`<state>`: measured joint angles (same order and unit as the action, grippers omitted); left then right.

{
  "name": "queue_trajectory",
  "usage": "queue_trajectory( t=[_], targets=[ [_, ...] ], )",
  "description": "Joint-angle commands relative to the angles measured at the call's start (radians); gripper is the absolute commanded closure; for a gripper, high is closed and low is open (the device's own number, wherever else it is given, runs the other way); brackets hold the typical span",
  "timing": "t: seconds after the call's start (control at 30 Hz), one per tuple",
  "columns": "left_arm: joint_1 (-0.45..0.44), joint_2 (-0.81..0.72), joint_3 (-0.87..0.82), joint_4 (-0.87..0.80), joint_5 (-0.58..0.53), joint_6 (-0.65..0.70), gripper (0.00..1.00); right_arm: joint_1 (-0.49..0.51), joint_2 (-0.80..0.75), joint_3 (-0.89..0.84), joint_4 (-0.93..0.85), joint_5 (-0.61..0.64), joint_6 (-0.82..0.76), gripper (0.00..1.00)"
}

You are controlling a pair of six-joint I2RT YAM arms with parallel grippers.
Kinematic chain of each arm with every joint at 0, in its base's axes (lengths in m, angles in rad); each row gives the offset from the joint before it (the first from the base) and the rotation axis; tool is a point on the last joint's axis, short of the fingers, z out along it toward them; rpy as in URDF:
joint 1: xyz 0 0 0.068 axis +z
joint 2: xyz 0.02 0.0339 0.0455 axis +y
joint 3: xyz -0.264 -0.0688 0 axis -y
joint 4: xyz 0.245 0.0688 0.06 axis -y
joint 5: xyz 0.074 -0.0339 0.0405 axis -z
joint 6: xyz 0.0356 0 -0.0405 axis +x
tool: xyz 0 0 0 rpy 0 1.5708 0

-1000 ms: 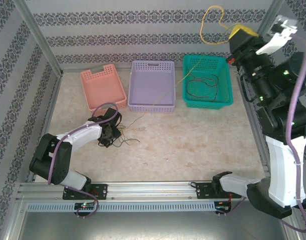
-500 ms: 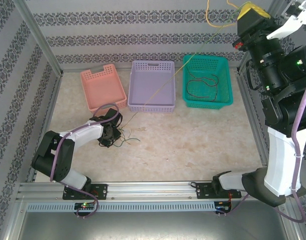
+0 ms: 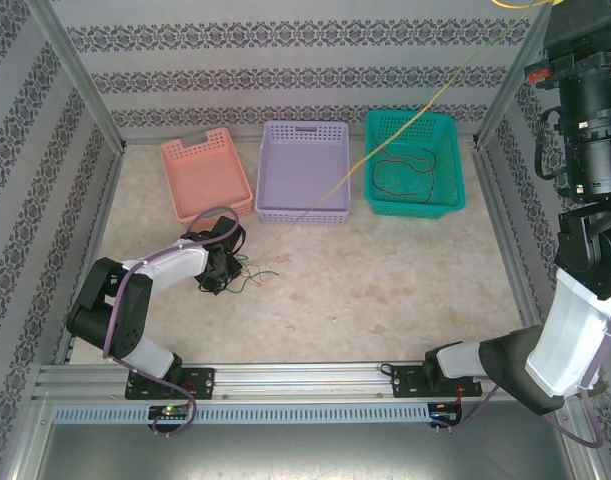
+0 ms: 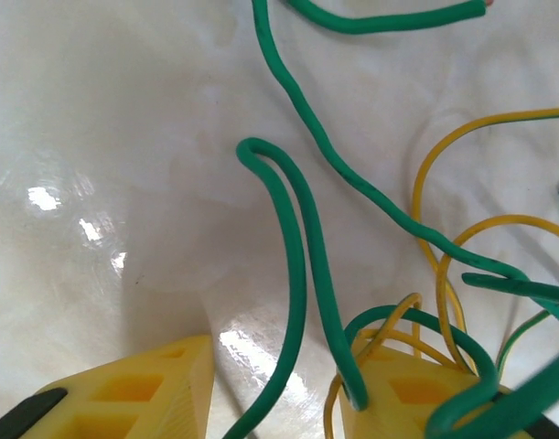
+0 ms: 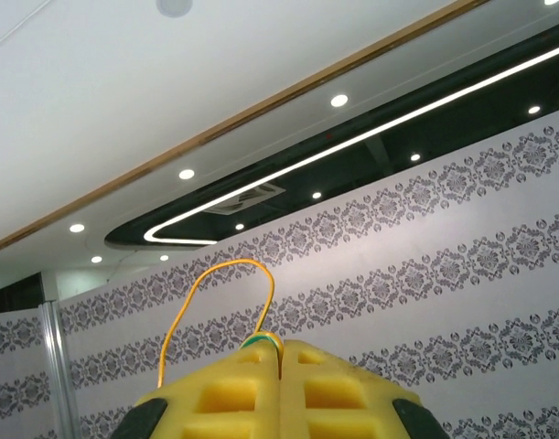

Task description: Untangle the cables

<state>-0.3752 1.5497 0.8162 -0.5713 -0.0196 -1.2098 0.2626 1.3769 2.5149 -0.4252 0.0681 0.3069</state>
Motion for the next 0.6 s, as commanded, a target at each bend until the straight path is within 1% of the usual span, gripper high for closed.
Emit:
queue_trajectory(
  t=[0.0,0.07,0.1,0.17,0.2,0.27,0.4,0.47,0.57],
  targets=[
    [0.029,0.011,0.016,-0.021,-0.029,-0.01,0.62,-0.017,0.008,-0.011,0.024,0.011,-0.008,1.0],
    [0.037,0.011,0.016,-0.012,-0.02,-0.009,0.62,-0.017,0.011,-0.017,0.01,-0.001,0.009,1.0],
    [0.042,0.012,0.018,-0.009,-0.016,-0.009,0.66,-0.018,0.009,-0.028,0.0,-0.008,0.023,1.0],
    [0.044,0.009,0.028,-0.01,-0.017,-0.007,0.76,-0.018,-0.01,-0.089,-0.009,-0.028,0.053,1.0],
    [0.045,0.004,0.036,-0.011,-0.02,-0.005,0.82,-0.016,-0.028,-0.142,-0.014,-0.039,0.068,1.0],
    [0.046,-0.008,0.051,-0.011,-0.025,-0.003,0.87,-0.013,-0.07,-0.254,-0.055,-0.039,0.093,1.0],
    [0.046,-0.042,0.079,-0.04,-0.055,0.015,0.96,-0.01,-0.225,-0.602,-0.142,0.018,0.168,1.0],
    [0.046,-0.07,0.09,-0.064,-0.082,0.028,0.98,-0.01,-0.295,-0.762,-0.217,0.067,0.206,1.0],
    [0.045,-0.109,0.106,-0.097,-0.121,0.048,1.0,-0.017,-0.389,-1.039,-0.297,0.099,0.262,1.0]
  ],
)
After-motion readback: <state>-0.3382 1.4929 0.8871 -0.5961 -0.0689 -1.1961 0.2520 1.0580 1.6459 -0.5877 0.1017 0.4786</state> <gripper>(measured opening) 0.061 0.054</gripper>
